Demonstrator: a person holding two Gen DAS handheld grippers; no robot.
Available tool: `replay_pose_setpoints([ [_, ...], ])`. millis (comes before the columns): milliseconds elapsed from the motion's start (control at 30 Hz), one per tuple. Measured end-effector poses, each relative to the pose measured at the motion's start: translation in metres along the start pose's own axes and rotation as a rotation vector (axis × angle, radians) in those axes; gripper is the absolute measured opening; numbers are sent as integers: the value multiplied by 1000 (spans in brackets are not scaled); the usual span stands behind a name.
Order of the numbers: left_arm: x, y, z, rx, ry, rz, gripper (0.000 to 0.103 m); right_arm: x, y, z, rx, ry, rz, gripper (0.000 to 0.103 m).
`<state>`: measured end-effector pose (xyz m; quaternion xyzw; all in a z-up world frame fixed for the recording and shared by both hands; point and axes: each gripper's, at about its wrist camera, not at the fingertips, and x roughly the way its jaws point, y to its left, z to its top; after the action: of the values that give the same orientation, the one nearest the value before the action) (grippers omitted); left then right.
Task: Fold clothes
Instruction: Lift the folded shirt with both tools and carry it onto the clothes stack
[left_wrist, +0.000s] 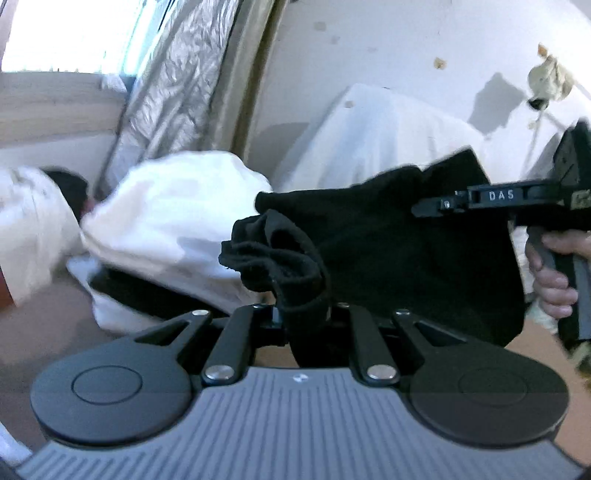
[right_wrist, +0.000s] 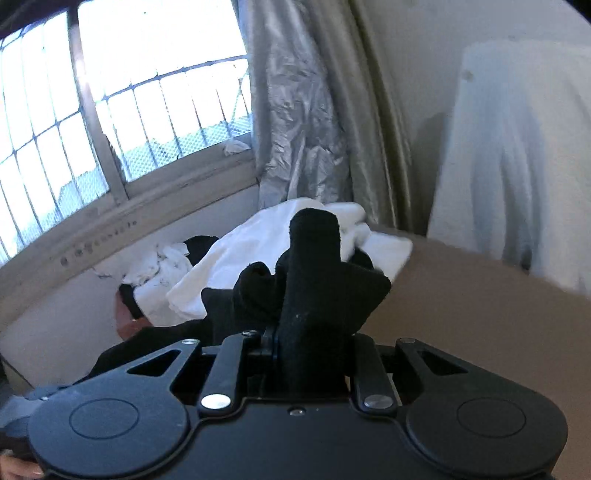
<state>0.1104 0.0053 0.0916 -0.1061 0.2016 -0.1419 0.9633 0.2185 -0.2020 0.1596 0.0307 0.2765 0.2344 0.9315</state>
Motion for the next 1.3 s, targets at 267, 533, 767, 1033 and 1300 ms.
replay_pose_setpoints([
  [267,39,19,68,74,-186,160,11,88,-16,91,-99,-184,96,21],
  [533,137,105,13,-363,23,194,27,240,-27,118,-55,-213,-239,64],
  [767,88,151,6,-373,-87,174,46,193,-98,23,420,-163,-99,67],
  [1033,141,174,54,-248,22,161,61,220,-127,-21,850,-110,264,86],
  [1300,183,163,86,-113,132,199,13,234,-84,63,383,-295,34,19],
])
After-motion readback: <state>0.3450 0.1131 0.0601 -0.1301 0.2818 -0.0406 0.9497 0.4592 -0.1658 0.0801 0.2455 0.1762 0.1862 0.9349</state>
